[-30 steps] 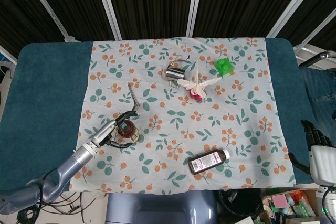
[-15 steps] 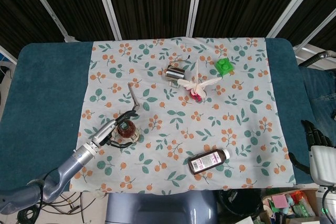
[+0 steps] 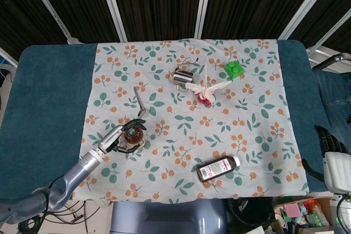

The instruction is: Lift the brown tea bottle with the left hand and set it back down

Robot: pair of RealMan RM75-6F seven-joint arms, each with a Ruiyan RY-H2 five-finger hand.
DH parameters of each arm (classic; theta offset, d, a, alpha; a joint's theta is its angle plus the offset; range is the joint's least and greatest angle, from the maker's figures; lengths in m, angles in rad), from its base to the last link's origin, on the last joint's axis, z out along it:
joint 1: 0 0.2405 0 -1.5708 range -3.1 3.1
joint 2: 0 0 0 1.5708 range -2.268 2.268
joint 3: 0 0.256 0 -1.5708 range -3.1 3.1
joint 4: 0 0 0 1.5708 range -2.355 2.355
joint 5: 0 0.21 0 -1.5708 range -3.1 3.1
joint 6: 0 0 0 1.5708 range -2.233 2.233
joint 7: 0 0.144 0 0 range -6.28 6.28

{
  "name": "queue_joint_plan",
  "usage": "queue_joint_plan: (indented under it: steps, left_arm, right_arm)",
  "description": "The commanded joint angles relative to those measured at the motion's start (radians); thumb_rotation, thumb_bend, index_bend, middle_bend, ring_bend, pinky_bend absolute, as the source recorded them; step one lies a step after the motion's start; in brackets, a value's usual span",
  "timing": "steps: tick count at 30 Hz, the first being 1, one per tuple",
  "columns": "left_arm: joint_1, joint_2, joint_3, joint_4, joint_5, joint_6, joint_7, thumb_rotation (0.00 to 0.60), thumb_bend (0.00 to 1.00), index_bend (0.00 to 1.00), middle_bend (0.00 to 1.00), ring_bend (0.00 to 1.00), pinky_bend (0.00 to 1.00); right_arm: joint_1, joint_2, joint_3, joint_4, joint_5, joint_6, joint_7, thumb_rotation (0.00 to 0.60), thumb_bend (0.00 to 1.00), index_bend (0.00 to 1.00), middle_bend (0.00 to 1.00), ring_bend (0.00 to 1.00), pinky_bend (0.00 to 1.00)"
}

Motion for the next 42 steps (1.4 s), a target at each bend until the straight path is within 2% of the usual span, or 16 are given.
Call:
queue_joint_plan:
  steps: [1,7,17,22,30,37,42]
  left_arm:
    - [0.001,-0.002,-0.002,0.002,-0.003,-0.002,0.008,0.6,0.54,0.26,0.33,0.23,0.27]
    - [0.003,-0.008,-0.004,0.005,-0.011,-0.011,0.03,0.6,0.58,0.34,0.39,0.29,0.33]
    - [0.009,0.005,-0.023,-0.02,-0.016,0.015,0.025,0.6,0.58,0.34,0.39,0.29,0.35]
    - [0.002,0.05,-0.04,-0.085,-0.004,0.051,0.031,0.6,0.58,0.34,0.39,0.29,0.35]
    - [-0.03,0.14,-0.08,-0.222,-0.01,0.045,0.045,0.6,0.58,0.34,0.39,0.29,0.35]
    - [-0.07,0.211,-0.119,-0.314,-0.019,0.011,0.137,0.6,0.58,0.34,0.39,0.29,0.35]
    - [-0.095,0.23,-0.153,-0.338,-0.015,0.01,0.321,0.6,0.58,0.34,0.39,0.29,0.35]
  right_arm:
    - [0.0,0.0,0.0,0.0,0.0,0.0,0.0,0.6,0.17,0.07,0.09,0.18,0.26]
    - [0.0,0.0,0.0,-0.001,-0.001,0.001,0.002,0.6,0.17,0.07,0.09,0.18,0.26]
    - [0.0,0.0,0.001,0.0,-0.001,0.003,0.003,0.6,0.17,0.07,0.09,0.18,0.26]
    - [0.0,0.0,0.0,0.0,-0.002,0.002,0.002,0.6,0.17,0.07,0.09,0.18,0.26]
    - [-0.001,0.0,0.0,-0.003,-0.004,0.005,-0.001,0.6,0.17,0.07,0.09,0.18,0.26]
    - [-0.001,0.0,0.001,-0.002,-0.002,0.004,-0.001,0.6,0.17,0.07,0.09,0.18,0.26]
    - [-0.001,0.0,0.002,-0.002,0.001,0.004,-0.002,0.6,0.17,0.07,0.09,0.18,0.26]
